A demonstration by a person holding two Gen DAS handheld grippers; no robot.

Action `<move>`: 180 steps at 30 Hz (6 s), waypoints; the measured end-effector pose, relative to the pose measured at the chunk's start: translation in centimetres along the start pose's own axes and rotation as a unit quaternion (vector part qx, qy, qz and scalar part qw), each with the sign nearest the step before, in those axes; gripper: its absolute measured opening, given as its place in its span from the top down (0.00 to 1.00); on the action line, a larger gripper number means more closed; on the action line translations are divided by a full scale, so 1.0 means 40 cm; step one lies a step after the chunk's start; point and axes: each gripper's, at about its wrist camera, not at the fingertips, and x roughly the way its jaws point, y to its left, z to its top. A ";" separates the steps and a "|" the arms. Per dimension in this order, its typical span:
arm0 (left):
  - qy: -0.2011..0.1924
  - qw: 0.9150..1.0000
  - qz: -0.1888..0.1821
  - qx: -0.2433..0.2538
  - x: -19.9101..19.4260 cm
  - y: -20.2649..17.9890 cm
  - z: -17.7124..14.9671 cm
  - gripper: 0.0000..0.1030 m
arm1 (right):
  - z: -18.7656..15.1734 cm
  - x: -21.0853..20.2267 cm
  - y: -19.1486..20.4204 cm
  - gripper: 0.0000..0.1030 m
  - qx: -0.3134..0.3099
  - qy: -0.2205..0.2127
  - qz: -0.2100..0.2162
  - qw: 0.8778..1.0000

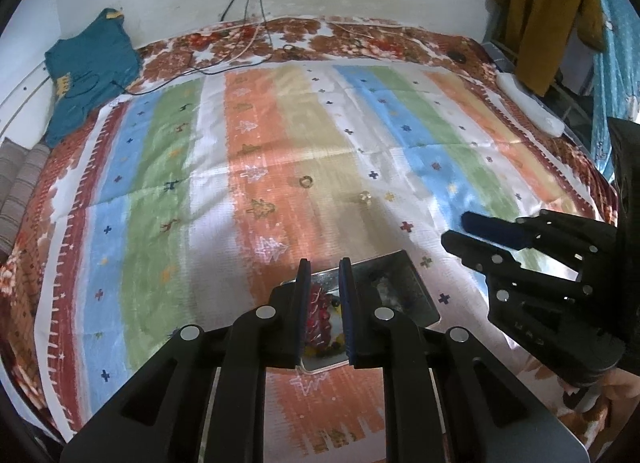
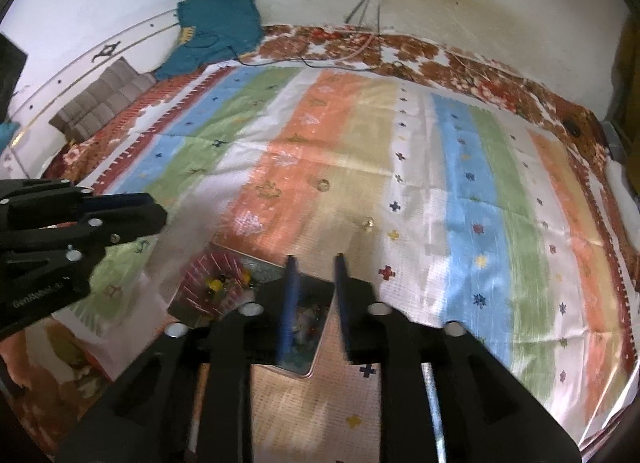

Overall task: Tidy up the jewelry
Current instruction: 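Open both tools to drop the bracelets into the tray, then move both open tools forward to the two small rings, then grasp the silver ring with left tool while right grasps the gold ring, then lift both rings and carry them over the silver tray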

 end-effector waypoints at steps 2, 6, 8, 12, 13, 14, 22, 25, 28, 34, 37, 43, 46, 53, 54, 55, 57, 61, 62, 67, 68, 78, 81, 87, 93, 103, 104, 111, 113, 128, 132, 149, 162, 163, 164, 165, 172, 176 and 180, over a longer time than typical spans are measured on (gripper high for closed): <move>0.000 1.000 0.003 -0.001 0.001 0.001 0.000 0.86 | 0.000 0.004 -0.007 0.74 0.004 0.003 -0.003 1.000; 0.004 1.000 0.008 -0.003 0.012 0.004 0.005 0.78 | 0.000 0.009 -0.016 0.73 0.011 0.006 -0.006 1.000; 0.006 1.000 0.010 -0.006 0.018 0.009 0.008 0.76 | 0.002 0.011 -0.018 0.71 0.013 0.008 -0.007 1.000; 0.011 1.000 0.017 -0.007 0.035 0.015 0.015 0.69 | 0.008 0.016 -0.022 0.67 0.015 0.009 -0.007 1.000; 0.011 1.000 0.019 -0.006 0.038 0.015 0.015 0.69 | 0.009 0.017 -0.023 0.67 0.015 0.010 -0.007 1.000; 0.012 1.000 0.021 -0.006 0.041 0.016 0.018 0.69 | 0.011 0.018 -0.025 0.66 0.016 0.010 -0.006 1.000; 0.020 0.999 0.031 -0.019 0.080 0.039 0.061 0.64 | 0.022 0.040 -0.043 0.65 0.028 0.020 -0.011 0.999; 0.029 0.999 0.037 -0.012 0.105 0.032 0.077 0.64 | 0.031 0.065 -0.054 0.65 0.030 0.032 -0.015 0.999; 0.035 0.998 0.044 -0.013 0.130 0.033 0.098 0.64 | 0.041 0.092 -0.068 0.65 0.039 0.043 -0.016 0.998; 0.048 0.997 0.050 -0.020 0.175 0.041 0.132 0.64 | 0.048 0.126 -0.078 0.65 0.044 0.060 -0.019 0.997; 0.050 0.997 0.048 -0.023 0.190 0.041 0.144 0.63 | 0.055 0.145 -0.083 0.65 0.046 0.066 -0.022 0.997; 0.058 0.997 0.048 -0.019 0.221 0.037 0.163 0.62 | 0.067 0.181 -0.078 0.65 0.040 0.079 -0.020 0.996; 0.062 0.997 0.050 -0.019 0.240 0.040 0.177 0.62 | 0.072 0.199 -0.081 0.65 0.042 0.085 -0.021 0.995; 0.076 0.996 0.052 -0.017 0.291 0.048 0.203 0.62 | 0.086 0.236 -0.103 0.65 0.054 0.095 -0.021 0.994; 0.077 0.995 0.053 -0.015 0.297 0.048 0.206 0.62 | 0.086 0.242 -0.105 0.65 0.055 0.098 -0.022 0.993; 0.077 0.996 0.053 -0.013 0.299 0.047 0.208 0.62 | 0.085 0.249 -0.107 0.65 0.056 0.101 -0.023 0.993; 0.079 0.995 0.052 -0.007 0.308 0.046 0.213 0.62 | 0.084 0.263 -0.108 0.65 0.053 0.108 -0.025 0.992; 0.083 0.995 0.050 -0.008 0.328 0.049 0.226 0.62 | 0.087 0.288 -0.115 0.65 0.059 0.117 -0.025 0.991; 0.084 0.995 0.049 -0.009 0.334 0.050 0.230 0.62 | 0.089 0.294 -0.117 0.65 0.059 0.118 -0.026 0.991; 0.088 0.995 0.050 -0.011 0.355 0.055 0.244 0.61 | 0.096 0.320 -0.126 0.65 0.063 0.125 -0.026 0.990; 0.089 0.995 0.050 -0.011 0.361 0.056 0.246 0.61 | 0.097 0.322 -0.128 0.65 0.064 0.125 -0.026 0.990; 0.108 0.993 0.053 -0.006 0.426 0.057 0.263 0.61 | 0.105 0.363 -0.146 0.65 0.074 0.137 -0.024 0.987; 0.112 0.992 0.053 -0.005 0.441 0.057 0.267 0.61 | 0.108 0.379 -0.152 0.65 0.076 0.142 -0.023 0.987; 0.121 0.991 0.055 0.003 0.473 0.052 0.279 0.61 | 0.118 0.400 -0.154 0.65 0.078 0.147 -0.020 0.986; 0.131 0.990 0.057 0.008 0.508 0.049 0.285 0.61 | 0.127 0.418 -0.160 0.65 0.076 0.150 -0.020 0.986; 0.154 0.987 0.052 0.009 0.579 0.057 0.290 0.61 | 0.131 0.467 -0.168 0.65 0.077 0.163 -0.021 0.983; 0.156 0.986 0.051 0.007 0.583 0.058 0.291 0.61 | 0.131 0.474 -0.171 0.65 0.079 0.165 -0.020 0.983; 0.165 0.986 0.030 -0.001 0.614 0.058 0.301 0.61 | 0.146 0.490 -0.160 0.65 0.072 0.165 -0.016 0.983; 0.169 0.985 0.030 0.001 0.625 0.056 0.301 0.61 | 0.146 0.498 -0.158 0.65 0.069 0.168 -0.017 0.983; 0.194 0.980 0.033 0.018 0.692 0.027 0.288 0.66 | 0.135 0.541 -0.171 0.79 0.074 0.182 -0.021 0.980; 0.193 0.980 0.038 0.020 0.695 0.033 0.284 0.82 | 0.132 0.550 -0.167 0.86 0.066 0.186 -0.030 0.980; 0.156 0.986 0.052 0.036 0.564 0.008 0.259 0.82 | 0.140 0.478 -0.161 0.90 0.055 0.154 -0.027 0.986; 0.114 0.993 0.042 0.015 0.433 0.046 0.265 0.82 | 0.153 0.370 -0.109 0.90 0.040 0.116 -0.020 0.992; 0.112 0.993 0.042 0.015 0.426 0.046 0.262 0.82 | 0.154 0.363 -0.108 0.90 0.039 0.113 -0.019 0.993; 0.111 0.993 0.042 0.014 0.419 0.046 0.259 0.82 | 0.154 0.354 -0.108 0.90 0.039 0.111 -0.018 0.993; 0.110 0.993 0.042 0.013 0.409 0.047 0.254 0.82 | 0.153 0.347 -0.108 0.90 0.039 0.109 -0.019 0.993; 0.092 0.995 0.045 0.011 0.341 0.046 0.225 0.82 | 0.135 0.311 -0.096 0.90 0.031 0.101 -0.023 0.994; 0.085 0.995 0.046 0.009 0.310 0.048 0.211 0.82 | 0.124 0.291 -0.081 0.90 0.025 0.097 -0.026 0.995; 0.081 0.996 0.047 0.009 0.290 0.046 0.199 0.82 | 0.117 0.276 -0.073 0.90 0.024 0.093 -0.024 0.995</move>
